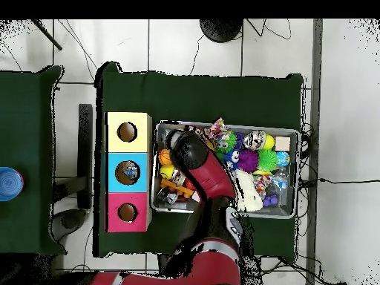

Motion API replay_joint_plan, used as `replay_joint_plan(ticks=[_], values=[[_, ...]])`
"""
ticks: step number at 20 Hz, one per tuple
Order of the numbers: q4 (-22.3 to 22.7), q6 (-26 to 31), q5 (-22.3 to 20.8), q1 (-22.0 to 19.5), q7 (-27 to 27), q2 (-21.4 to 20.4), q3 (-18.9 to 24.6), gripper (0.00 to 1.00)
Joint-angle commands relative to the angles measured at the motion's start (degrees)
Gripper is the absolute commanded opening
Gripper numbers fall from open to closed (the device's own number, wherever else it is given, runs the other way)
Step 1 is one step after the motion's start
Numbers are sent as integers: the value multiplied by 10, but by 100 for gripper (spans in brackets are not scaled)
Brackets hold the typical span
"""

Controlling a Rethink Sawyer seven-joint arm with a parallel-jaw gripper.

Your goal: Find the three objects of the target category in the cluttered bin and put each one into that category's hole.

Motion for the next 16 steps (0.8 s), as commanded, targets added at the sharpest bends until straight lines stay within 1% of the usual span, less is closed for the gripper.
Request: replay_joint_plan(ticks=[1, 4, 8, 9, 11, 12, 16], values=[[84, 67, -45, -70, -62, -43, 170, 100], [86, 69, -66, -85, -54, -45, 187, 100], [97, 73, -86, -112, -49, -51, 220, 100], [103, 71, -89, -122, -50, -51, 235, 100], [108, 68, -100, -132, -46, -52, 249, 100], [107, 66, -107, -131, -40, -52, 249, 100], [104, 35, -130, -142, -25, -34, 272, 100]])
